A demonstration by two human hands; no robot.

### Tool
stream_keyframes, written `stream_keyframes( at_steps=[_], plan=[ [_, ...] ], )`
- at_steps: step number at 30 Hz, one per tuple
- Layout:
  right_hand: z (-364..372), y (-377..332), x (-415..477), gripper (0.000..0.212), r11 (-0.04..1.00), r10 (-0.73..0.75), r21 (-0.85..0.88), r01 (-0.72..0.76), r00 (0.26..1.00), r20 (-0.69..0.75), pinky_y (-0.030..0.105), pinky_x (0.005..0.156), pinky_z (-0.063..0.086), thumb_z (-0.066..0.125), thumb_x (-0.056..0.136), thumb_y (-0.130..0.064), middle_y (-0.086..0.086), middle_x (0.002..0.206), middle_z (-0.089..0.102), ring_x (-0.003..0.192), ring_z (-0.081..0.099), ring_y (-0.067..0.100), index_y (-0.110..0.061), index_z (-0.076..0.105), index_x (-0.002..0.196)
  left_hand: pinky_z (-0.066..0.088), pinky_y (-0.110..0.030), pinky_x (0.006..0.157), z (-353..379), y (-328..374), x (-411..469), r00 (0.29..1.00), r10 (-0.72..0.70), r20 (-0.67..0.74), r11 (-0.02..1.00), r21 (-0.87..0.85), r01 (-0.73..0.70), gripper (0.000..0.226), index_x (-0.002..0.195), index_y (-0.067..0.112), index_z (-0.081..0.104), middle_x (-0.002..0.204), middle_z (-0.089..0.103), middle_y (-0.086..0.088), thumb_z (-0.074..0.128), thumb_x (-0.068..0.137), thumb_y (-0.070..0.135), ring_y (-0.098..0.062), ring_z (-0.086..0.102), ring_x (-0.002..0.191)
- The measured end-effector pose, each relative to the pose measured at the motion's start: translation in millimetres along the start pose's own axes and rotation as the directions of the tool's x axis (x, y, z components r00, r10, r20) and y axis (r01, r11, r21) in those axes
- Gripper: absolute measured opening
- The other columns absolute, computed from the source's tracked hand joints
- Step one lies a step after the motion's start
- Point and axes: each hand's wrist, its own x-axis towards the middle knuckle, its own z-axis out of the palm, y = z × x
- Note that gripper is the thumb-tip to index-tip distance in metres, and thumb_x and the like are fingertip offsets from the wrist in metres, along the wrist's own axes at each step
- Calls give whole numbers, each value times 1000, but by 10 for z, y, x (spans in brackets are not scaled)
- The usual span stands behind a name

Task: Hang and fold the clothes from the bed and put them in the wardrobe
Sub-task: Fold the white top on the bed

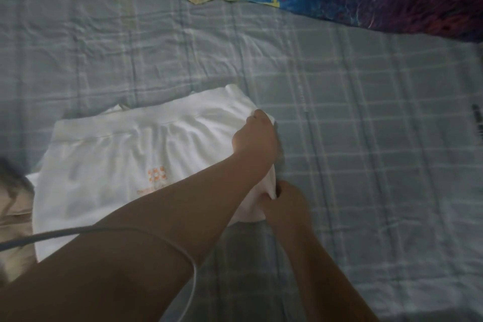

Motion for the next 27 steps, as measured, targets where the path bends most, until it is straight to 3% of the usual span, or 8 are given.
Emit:
stream_keyframes(
  at_steps=[5,8,12,14,16,18,23,27],
  plan=[
    [129,-215,-290,17,989,-148,6,150,980,-135,27,62,39,65,75,-23,-1,86,60,76,58,15,-23,57,90,39,-34,68,-466,-322,-252,994,50,-99,964,-255,-73,18,111,8,45,100,53,-5,50,95,14,-25,59,90],
    [272,-411,-592,24,971,-215,82,223,971,-103,32,70,49,66,81,-24,-8,94,61,84,60,11,-31,52,100,43,-35,71,-767,-708,-367,991,-3,-134,886,-460,-59,15,107,10,51,88,54,-2,49,93,17,-24,54,80],
    [619,-836,-1083,41,903,-428,-8,430,896,-118,17,76,42,65,75,-32,-15,103,57,91,56,5,-31,51,114,41,-24,57,-1182,-1481,-540,988,-122,-92,725,-688,25,18,108,28,58,74,60,8,55,91,22,-8,58,64],
    [862,-1051,-1317,47,848,-530,-32,530,843,-90,20,81,42,63,75,-34,-9,108,56,96,56,9,-23,52,119,46,-24,61,-1384,-1892,-664,984,-162,-69,621,-783,48,25,113,29,62,78,63,9,59,89,22,-6,61,67],
    [1121,-1256,-1535,47,804,-593,-72,590,804,-40,27,83,47,63,77,-35,-11,109,50,97,55,12,-23,50,120,53,-32,72,-1569,-2288,-802,978,-209,-26,485,-871,80,33,114,27,67,85,69,-2,60,82,25,-15,66,76],
    [1406,-1437,-1714,46,762,-643,-118,637,766,-11,29,79,50,61,78,-39,-15,108,45,97,54,10,-28,45,120,55,-40,80,-1695,-2685,-933,969,-245,2,393,-914,101,39,112,29,69,93,71,-11,58,75,27,-25,69,84],
    [2193,-1679,-2004,48,682,-702,-195,705,706,95,35,78,55,58,78,-43,-8,110,48,101,58,19,-26,41,120,52,-37,73,-1754,-3611,-1151,950,-312,23,258,-960,108,39,104,30,70,87,69,-11,59,69,17,-23,65,78],
    [2758,-1604,-2073,56,616,-675,-334,713,697,243,36,82,55,68,79,-35,-2,114,49,105,57,21,-21,39,126,47,-30,66,-1566,-4169,-1266,934,-344,97,255,-947,192,54,118,12,61,89,65,-12,54,65,12,-24,60,75]
  ],
)
